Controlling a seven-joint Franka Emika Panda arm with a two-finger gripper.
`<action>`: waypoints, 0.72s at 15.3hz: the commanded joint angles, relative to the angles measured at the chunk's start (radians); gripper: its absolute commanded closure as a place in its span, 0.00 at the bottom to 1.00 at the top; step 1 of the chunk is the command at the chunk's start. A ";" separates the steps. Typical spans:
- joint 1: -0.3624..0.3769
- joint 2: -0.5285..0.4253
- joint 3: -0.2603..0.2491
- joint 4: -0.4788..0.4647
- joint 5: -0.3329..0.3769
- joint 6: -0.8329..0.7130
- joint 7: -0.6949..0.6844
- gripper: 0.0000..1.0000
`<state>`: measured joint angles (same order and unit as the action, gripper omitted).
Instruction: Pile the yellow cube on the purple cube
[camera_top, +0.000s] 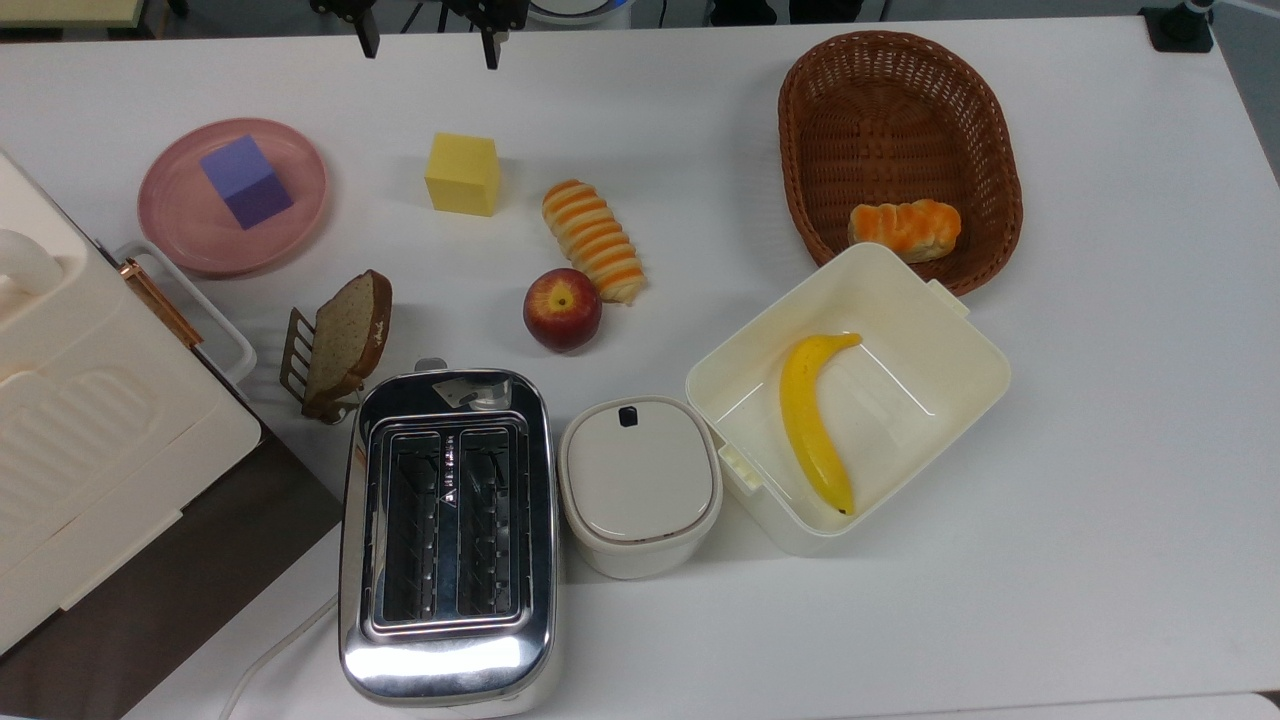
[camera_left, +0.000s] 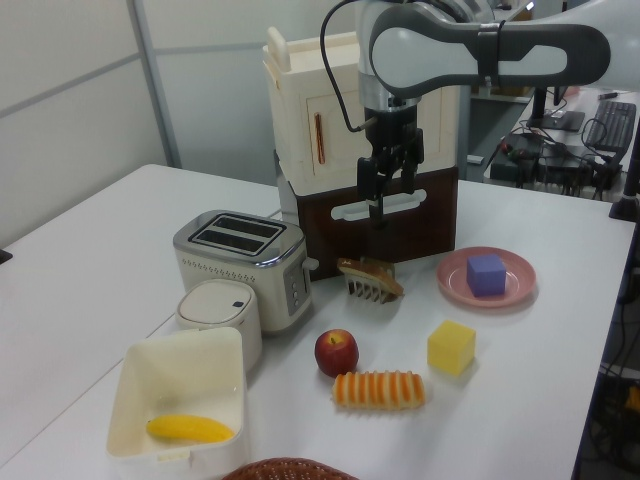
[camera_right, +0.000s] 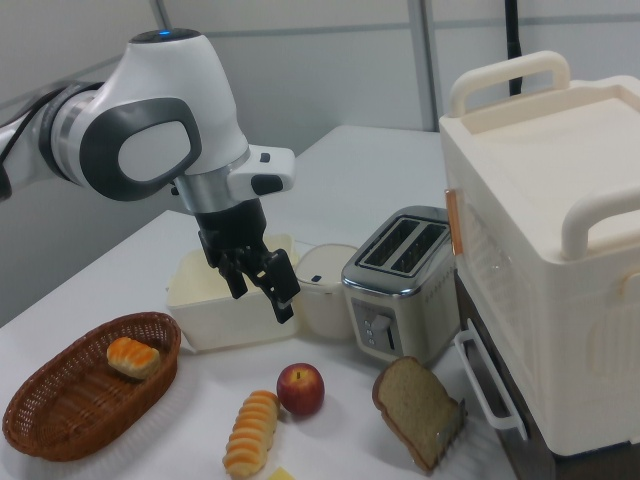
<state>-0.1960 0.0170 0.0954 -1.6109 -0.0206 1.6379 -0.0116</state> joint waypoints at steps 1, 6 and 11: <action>0.001 -0.019 -0.009 -0.015 0.024 -0.024 -0.027 0.00; 0.001 -0.020 -0.009 -0.024 0.024 -0.024 -0.027 0.00; 0.004 -0.022 -0.009 -0.040 0.024 -0.023 -0.027 0.00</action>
<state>-0.1960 0.0170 0.0952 -1.6180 -0.0205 1.6361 -0.0122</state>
